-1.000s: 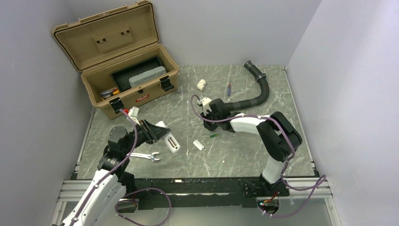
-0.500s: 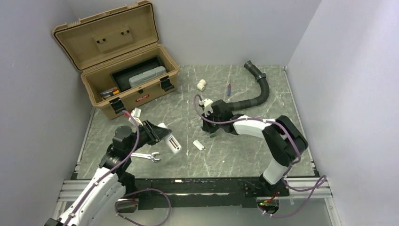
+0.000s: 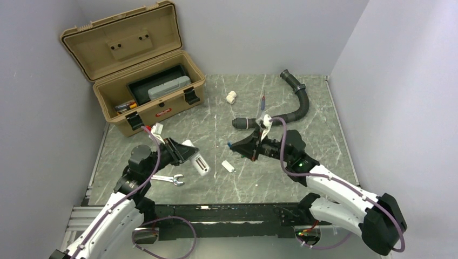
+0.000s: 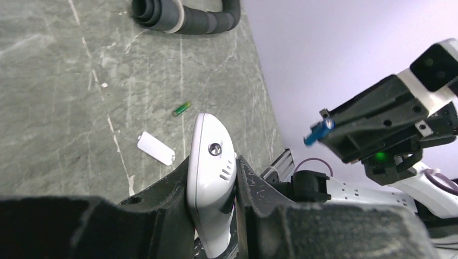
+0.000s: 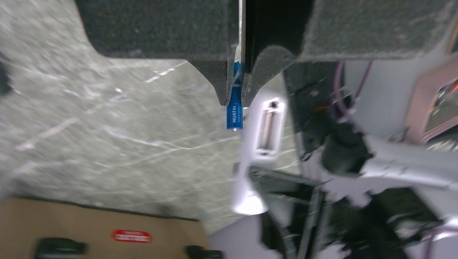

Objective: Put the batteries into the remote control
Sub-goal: Pick up the battery from the center of the board, then load the battery into the remote control.

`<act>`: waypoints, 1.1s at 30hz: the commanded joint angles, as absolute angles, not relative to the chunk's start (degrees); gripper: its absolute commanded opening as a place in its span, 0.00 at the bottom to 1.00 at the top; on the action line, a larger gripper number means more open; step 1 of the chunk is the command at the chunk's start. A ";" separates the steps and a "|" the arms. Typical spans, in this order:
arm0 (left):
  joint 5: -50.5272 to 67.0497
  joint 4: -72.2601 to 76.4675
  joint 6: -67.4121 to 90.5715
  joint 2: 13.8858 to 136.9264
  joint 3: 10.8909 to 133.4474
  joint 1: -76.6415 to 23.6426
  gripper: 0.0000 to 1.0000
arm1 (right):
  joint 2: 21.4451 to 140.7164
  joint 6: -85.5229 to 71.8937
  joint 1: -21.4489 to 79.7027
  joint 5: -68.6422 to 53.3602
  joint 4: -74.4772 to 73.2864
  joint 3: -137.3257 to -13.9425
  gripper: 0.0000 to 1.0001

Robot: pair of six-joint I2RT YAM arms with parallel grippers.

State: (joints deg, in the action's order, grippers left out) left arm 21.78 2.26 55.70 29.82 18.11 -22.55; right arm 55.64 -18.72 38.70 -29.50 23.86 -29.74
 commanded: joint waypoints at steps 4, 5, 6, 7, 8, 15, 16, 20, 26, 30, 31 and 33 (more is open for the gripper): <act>27.28 7.59 51.76 29.18 19.76 -22.85 0.00 | 47.18 -13.26 42.99 -50.38 31.96 -26.96 0.00; 27.78 7.49 51.10 29.01 20.07 -22.85 0.00 | 46.19 -12.51 43.39 -52.93 33.54 -26.25 0.00; 28.31 7.66 50.80 28.70 20.24 -22.85 0.00 | 45.16 -11.96 43.83 -54.99 35.29 -25.44 0.00; 28.76 8.02 50.54 28.42 20.43 -22.85 0.00 | 44.08 -11.43 44.23 -56.75 36.91 -24.48 0.00; 29.06 8.32 50.27 28.01 20.47 -22.85 0.00 | 42.84 -10.87 44.58 -57.57 37.98 -23.77 0.00; 31.77 12.77 50.21 24.84 18.82 -22.85 0.00 | 39.03 -7.62 46.58 -57.23 33.79 -23.73 0.00; 32.25 14.22 50.41 24.43 18.32 -22.85 0.00 | 39.06 -7.30 46.67 -57.28 33.34 -23.93 0.00; 35.63 22.50 51.24 23.44 15.48 -22.85 0.00 | 39.17 -5.96 46.78 -58.00 32.60 -24.15 0.00; 39.96 35.93 53.17 24.02 12.04 -22.85 0.00 | 39.30 -5.50 46.91 -59.40 32.38 -24.76 0.00; 41.32 40.43 54.21 24.93 11.17 -22.85 0.00 | 38.92 -5.03 46.93 -59.49 31.35 -25.06 0.00; 41.65 41.44 54.45 25.14 10.94 -22.85 0.00 | 38.79 -5.08 46.87 -59.13 31.11 -25.06 0.00; 42.50 43.24 54.93 25.51 10.59 -22.85 0.00 | 38.64 -5.13 46.86 -58.36 30.70 -25.14 0.00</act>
